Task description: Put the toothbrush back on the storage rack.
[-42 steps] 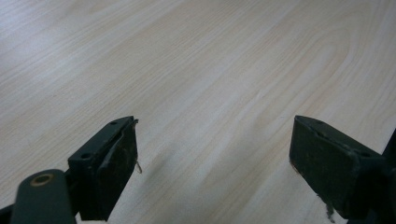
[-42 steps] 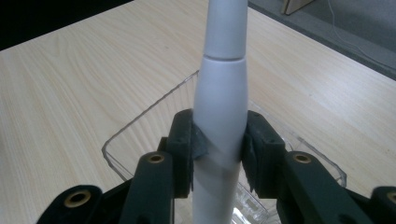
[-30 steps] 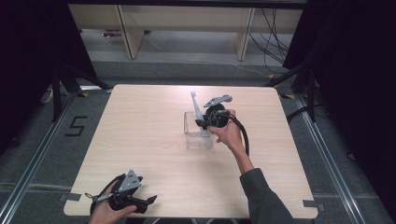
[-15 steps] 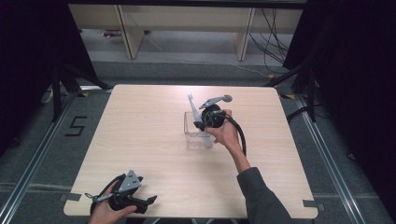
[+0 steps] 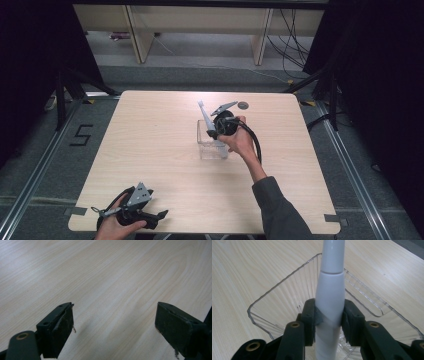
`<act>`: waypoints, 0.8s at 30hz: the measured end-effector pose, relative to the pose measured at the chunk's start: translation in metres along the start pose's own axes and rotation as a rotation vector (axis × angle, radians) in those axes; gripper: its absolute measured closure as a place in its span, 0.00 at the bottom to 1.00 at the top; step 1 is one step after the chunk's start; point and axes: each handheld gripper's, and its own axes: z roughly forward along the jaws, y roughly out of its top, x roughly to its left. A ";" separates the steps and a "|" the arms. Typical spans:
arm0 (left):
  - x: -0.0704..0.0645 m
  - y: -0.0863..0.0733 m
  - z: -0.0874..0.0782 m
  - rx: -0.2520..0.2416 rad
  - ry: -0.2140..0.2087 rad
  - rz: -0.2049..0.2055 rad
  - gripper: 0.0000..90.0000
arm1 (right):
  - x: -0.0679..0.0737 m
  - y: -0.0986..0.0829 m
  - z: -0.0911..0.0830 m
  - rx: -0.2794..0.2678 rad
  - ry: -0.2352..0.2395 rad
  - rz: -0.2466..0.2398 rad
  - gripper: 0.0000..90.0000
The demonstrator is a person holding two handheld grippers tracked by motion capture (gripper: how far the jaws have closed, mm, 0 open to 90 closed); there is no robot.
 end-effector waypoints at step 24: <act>0.000 0.000 -0.001 -0.005 -0.002 0.001 0.17 | 0.003 0.008 0.013 0.080 0.041 0.025 0.74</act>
